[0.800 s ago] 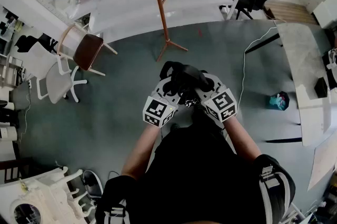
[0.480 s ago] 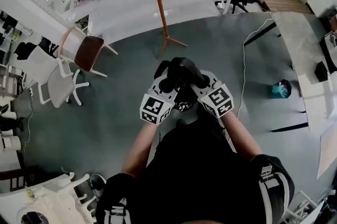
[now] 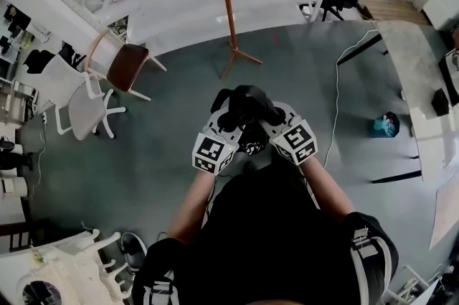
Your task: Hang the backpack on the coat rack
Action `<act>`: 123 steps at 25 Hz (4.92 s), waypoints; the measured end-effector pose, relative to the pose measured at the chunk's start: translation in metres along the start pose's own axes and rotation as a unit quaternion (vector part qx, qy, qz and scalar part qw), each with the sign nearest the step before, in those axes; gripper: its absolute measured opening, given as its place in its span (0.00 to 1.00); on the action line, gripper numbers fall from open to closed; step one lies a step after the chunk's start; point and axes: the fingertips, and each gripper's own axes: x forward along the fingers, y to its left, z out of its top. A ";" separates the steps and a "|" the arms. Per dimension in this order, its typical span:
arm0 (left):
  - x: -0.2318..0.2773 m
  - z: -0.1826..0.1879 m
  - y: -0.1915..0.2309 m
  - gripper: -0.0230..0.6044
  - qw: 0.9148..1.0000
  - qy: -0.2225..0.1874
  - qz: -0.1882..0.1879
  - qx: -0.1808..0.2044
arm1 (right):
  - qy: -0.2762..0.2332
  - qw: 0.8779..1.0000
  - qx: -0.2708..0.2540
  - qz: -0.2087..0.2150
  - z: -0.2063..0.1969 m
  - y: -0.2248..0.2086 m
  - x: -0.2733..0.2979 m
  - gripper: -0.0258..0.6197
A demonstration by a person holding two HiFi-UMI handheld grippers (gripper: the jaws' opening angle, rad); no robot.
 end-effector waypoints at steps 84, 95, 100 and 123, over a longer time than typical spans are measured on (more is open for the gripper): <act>0.315 0.084 0.116 0.18 0.989 0.035 0.139 -0.040 | 0.022 0.989 -0.034 0.145 0.042 -0.343 0.073 0.17; 0.323 0.082 0.168 0.18 0.992 0.040 0.115 -0.032 | 0.024 0.993 -0.018 0.115 0.050 -0.358 0.122 0.17; 0.329 0.084 0.196 0.18 0.993 0.042 0.100 -0.034 | 0.024 0.995 -0.003 0.099 0.058 -0.368 0.147 0.17; 0.351 0.110 0.347 0.18 0.999 0.045 -0.024 0.014 | 0.008 0.999 0.037 0.008 0.115 -0.416 0.282 0.17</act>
